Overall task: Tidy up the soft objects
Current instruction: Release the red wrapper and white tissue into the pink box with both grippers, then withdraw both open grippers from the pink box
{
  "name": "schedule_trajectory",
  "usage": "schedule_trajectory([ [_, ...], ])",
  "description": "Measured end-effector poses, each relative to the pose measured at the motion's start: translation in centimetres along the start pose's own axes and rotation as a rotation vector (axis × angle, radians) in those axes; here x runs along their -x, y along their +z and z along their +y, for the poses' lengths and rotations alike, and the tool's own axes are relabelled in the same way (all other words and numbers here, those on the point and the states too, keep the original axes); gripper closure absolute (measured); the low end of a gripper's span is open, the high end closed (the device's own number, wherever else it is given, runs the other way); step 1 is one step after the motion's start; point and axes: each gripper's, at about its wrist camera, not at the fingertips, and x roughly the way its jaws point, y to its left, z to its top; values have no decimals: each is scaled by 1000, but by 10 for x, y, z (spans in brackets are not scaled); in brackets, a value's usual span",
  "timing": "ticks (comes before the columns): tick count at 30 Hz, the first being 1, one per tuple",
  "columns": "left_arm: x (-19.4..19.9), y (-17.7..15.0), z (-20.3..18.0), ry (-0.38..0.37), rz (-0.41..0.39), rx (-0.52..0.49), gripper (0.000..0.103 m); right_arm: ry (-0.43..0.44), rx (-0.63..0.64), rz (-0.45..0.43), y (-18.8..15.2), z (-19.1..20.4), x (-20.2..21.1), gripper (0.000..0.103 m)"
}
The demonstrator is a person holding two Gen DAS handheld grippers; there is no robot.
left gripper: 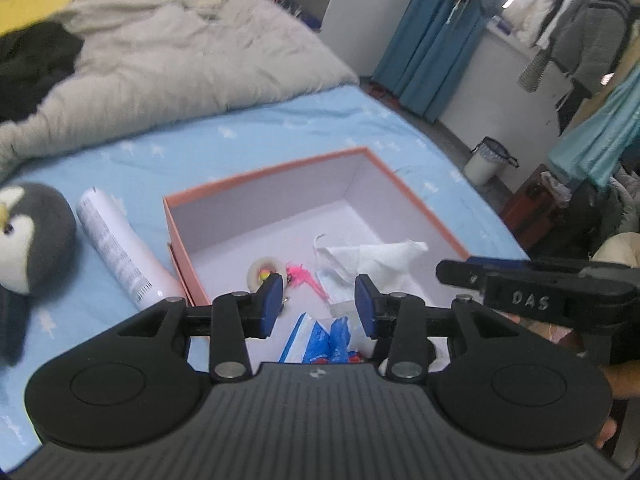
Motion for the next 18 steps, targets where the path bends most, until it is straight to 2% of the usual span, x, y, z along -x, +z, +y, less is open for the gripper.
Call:
schedule_trajectory([
  [8, 78, -9, -12, 0, -82, -45, 57, 35, 21, -158, -3, 18, 87, 67],
  [11, 104, -18, -17, 19, -112, -68, 57, 38, 32, -196, -11, 26, 113, 67],
  [18, 151, -39, -22, 0, -170, -64, 57, 63, 48, -250, -34, 44, 156, 67],
])
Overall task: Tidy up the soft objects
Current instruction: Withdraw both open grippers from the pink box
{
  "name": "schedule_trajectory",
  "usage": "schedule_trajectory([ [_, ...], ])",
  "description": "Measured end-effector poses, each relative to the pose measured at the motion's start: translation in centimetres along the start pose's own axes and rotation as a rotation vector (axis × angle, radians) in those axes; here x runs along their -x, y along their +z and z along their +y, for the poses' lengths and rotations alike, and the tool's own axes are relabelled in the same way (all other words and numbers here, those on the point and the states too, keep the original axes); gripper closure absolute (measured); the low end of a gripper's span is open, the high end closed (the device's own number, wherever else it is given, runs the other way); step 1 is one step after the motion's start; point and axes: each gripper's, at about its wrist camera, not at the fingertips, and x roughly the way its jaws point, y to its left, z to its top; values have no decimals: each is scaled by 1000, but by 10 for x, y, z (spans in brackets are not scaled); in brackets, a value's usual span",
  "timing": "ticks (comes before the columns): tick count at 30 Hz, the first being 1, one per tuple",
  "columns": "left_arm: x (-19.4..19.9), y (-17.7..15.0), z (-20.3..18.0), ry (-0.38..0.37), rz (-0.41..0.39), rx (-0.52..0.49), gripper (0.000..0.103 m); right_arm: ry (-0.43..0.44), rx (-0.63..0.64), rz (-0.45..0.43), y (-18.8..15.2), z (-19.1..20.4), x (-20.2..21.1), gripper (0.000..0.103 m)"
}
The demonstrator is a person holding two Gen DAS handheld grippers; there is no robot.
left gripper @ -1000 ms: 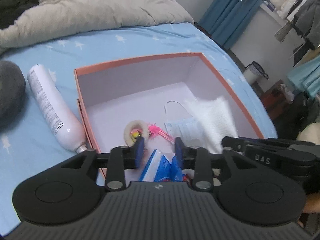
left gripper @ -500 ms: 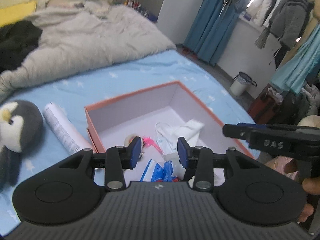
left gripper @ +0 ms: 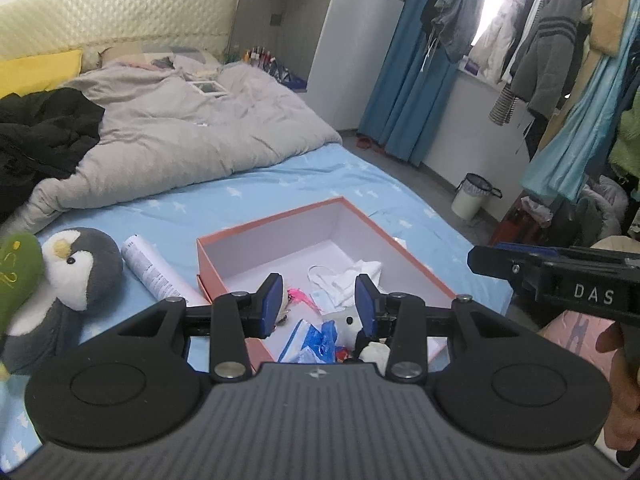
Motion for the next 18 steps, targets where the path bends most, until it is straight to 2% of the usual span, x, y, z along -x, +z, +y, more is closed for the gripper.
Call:
schedule_trajectory([
  [9, 47, -33, -10, 15, -46, -28, 57, 22, 6, -26, -33, 21, 32, 67],
  [14, 68, -49, -11, 19, -75, -22, 57, 5, 7, -47, -51, 28, 43, 67],
  [18, 80, -60, -14, 15, -69, -7, 57, -16, 0, -53, -63, 29, 45, 67],
])
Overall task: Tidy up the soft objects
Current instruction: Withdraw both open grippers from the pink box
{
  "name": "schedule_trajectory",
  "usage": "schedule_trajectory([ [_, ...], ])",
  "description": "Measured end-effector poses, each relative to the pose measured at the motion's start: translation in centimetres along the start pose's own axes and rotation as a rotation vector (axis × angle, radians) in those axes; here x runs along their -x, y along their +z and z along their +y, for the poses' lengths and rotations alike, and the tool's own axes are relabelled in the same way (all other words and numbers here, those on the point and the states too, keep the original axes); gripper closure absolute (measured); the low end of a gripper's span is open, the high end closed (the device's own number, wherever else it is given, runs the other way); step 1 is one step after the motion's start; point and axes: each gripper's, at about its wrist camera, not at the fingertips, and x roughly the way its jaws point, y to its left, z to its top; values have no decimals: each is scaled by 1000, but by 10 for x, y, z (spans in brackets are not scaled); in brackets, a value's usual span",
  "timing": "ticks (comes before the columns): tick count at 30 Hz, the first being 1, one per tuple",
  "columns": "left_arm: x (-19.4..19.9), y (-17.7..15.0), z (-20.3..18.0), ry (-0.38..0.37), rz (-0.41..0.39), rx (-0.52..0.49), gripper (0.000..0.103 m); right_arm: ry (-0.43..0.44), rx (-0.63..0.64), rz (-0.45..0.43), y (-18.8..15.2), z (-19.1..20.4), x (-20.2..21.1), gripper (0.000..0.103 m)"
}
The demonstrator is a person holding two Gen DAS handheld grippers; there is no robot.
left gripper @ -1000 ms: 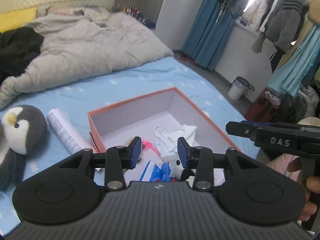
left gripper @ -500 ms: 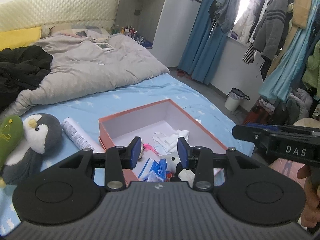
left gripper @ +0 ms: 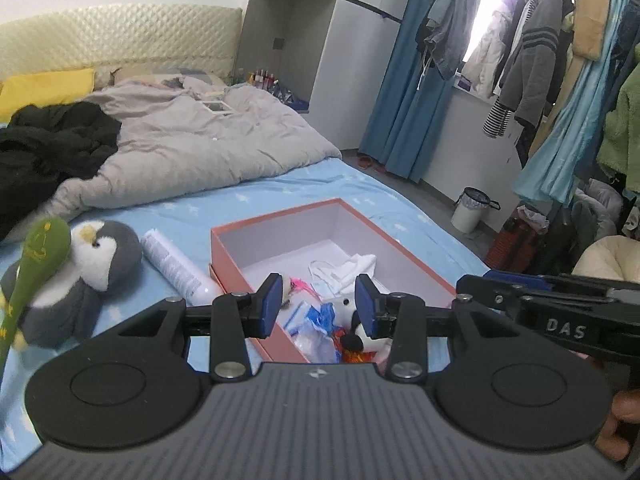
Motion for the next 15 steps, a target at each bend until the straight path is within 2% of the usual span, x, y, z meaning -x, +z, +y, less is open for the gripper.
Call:
schedule_trajectory([
  [7, 23, -10, -7, 7, -22, -13, 57, 0, -31, 15, -19, 1, 12, 67],
  [15, 27, -26, -13, 5, -4, -16, 57, -1, -62, 38, -36, 4, 24, 67],
])
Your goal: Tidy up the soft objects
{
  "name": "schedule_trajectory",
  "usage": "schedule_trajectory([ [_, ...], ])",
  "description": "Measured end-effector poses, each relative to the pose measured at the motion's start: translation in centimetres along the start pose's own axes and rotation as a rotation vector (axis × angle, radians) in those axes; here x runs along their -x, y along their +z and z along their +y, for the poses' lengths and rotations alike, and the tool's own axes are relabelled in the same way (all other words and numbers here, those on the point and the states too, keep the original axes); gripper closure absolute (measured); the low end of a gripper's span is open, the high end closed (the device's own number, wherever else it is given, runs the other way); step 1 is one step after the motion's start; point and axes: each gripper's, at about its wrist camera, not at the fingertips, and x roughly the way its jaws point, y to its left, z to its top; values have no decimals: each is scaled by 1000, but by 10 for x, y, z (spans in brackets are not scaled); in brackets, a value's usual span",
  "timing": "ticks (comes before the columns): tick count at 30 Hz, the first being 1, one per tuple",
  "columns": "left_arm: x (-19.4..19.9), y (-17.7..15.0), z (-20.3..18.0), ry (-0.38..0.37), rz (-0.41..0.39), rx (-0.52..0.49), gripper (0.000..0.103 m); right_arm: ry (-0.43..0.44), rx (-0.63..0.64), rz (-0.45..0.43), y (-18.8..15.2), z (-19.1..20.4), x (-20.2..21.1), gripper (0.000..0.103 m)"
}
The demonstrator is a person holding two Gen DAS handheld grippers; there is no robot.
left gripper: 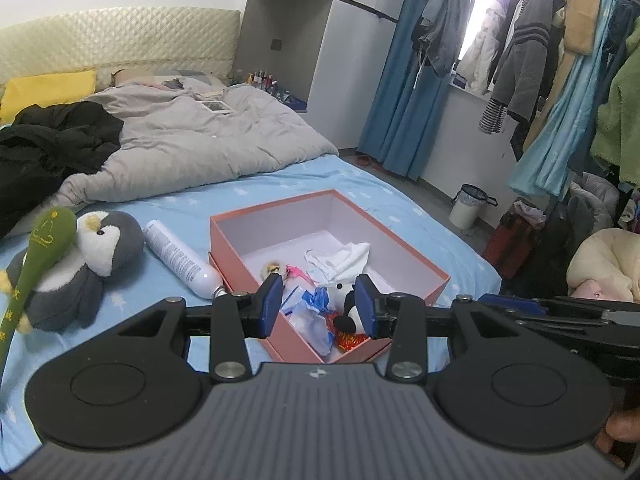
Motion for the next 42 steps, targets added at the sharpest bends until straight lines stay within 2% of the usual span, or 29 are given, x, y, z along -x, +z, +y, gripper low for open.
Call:
schedule_trajectory([
  [7, -1, -8, -1, 0, 14, 3, 57, -28, -2, -4, -8, -5, 6, 67],
  [10, -2, -9, -5, -10, 16, -3, 52, -26, -9, 4, -11, -7, 7, 67],
  [20, 0, -12, -12, -7, 15, -21, 51, -48, -11, 6, -11, -13, 7, 66],
  [21, 0, -13, -11, -5, 16, -20, 48, -54, -10, 4, -11, -13, 7, 63],
  [22, 0, -13, -11, -4, 16, -18, 45, -58, -9, 0, -10, -14, 8, 56],
  [24, 0, -12, -9, -1, 11, -11, 34, -64, -9, -7, -9, -15, 9, 34],
  [25, 0, -12, -9, 0, 10, -5, 29, -75, -8, -10, -9, -16, 9, 17],
  [26, 1, -11, -7, -3, 11, 3, 27, -81, -14, -19, -9, -18, 9, 9],
  [30, 1, -10, -6, 13, 6, -8, 12, -82, -56, -8, -10, -26, 6, 7],
  [33, 1, -10, -5, 16, 14, -6, 6, -98, -38, -3, -11, -25, 4, 7],
  [42, -1, -9, 0, 64, 30, 10, 4, -93, -16, -2, -12, -21, 3, 7],
])
